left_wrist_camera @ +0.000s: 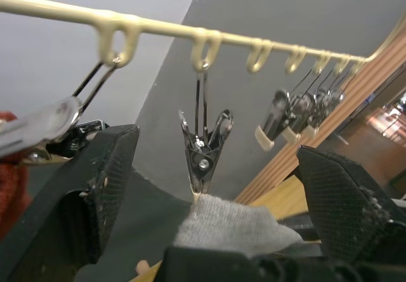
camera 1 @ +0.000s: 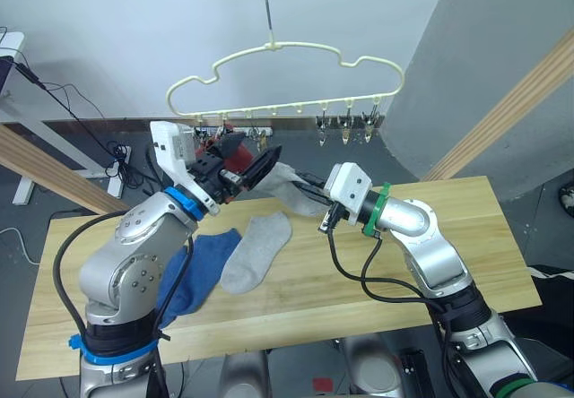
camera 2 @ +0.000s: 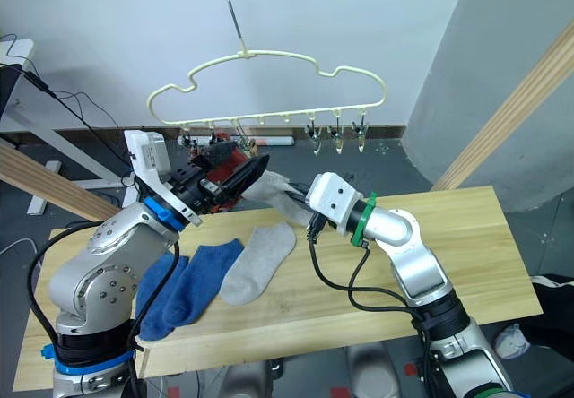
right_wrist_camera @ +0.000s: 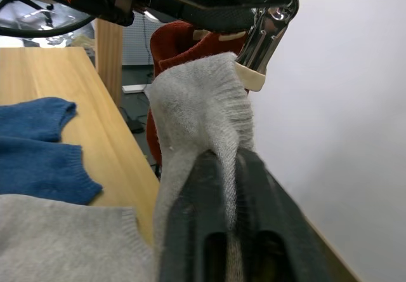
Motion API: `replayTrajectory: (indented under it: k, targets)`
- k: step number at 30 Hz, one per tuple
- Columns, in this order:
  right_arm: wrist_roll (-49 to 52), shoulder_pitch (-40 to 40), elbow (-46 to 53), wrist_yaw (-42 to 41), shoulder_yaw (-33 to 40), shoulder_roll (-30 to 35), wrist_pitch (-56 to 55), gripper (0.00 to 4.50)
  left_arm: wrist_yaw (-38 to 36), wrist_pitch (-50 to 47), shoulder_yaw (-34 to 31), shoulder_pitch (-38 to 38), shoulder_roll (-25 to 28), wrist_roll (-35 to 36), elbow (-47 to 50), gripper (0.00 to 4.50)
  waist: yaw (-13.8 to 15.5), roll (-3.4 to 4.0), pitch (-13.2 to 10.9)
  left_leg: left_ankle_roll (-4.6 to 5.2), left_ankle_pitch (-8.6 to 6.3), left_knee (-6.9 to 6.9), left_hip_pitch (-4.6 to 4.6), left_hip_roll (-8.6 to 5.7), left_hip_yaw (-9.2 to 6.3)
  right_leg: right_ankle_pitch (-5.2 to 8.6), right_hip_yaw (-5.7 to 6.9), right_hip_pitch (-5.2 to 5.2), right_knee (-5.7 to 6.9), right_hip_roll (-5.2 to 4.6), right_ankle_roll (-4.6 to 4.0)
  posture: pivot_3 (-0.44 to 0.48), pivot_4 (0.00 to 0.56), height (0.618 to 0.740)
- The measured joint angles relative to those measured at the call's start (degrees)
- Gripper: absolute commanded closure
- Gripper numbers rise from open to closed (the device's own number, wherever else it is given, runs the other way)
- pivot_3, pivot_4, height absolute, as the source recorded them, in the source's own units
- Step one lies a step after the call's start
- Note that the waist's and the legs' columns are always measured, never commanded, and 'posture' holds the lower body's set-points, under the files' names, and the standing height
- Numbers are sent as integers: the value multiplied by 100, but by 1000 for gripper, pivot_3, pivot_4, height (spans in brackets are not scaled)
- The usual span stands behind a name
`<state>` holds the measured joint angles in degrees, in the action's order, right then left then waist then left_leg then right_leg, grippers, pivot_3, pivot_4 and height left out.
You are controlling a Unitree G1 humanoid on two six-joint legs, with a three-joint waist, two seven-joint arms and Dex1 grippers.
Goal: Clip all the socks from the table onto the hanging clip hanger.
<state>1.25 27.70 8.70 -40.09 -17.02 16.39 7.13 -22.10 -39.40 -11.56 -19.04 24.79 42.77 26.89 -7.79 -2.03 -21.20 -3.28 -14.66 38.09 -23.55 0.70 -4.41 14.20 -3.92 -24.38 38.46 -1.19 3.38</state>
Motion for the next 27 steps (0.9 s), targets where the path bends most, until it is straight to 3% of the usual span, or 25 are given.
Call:
replayTrajectory:
  k: [3,12,17,21,27]
  targets:
    - [-3,3,0,-69,-15,73,111,2047,-35,26,1,41,66,-27,23,130,0,0,0,-2,1,2,5,-1,0,0,-2,0,11,0,0,-185,331,740]
    - [237,-320,487,-664,5,892,482,2047,-425,754,270,454,409,-788,192,130,10,0,0,-4,3,1,11,-2,5,1,-7,0,15,1,0,-186,330,740]
    - [809,-504,1211,-896,594,1458,1015,2047,-613,1338,543,699,405,-1241,355,130,30,0,0,-4,3,1,11,-2,8,1,-11,0,15,-1,0,-203,322,740]
    - [1318,-601,1716,-789,1246,1707,1622,2047,-983,1439,659,911,614,-1263,432,130,24,-1,1,-4,3,0,13,-1,5,2,-7,0,18,4,0,-206,315,740]
    - [1604,-671,2128,-484,1379,1737,2271,2047,-1615,1342,551,973,1139,-960,494,130,6,-2,3,-2,4,1,13,-1,8,2,-10,0,18,4,0,-195,290,740]
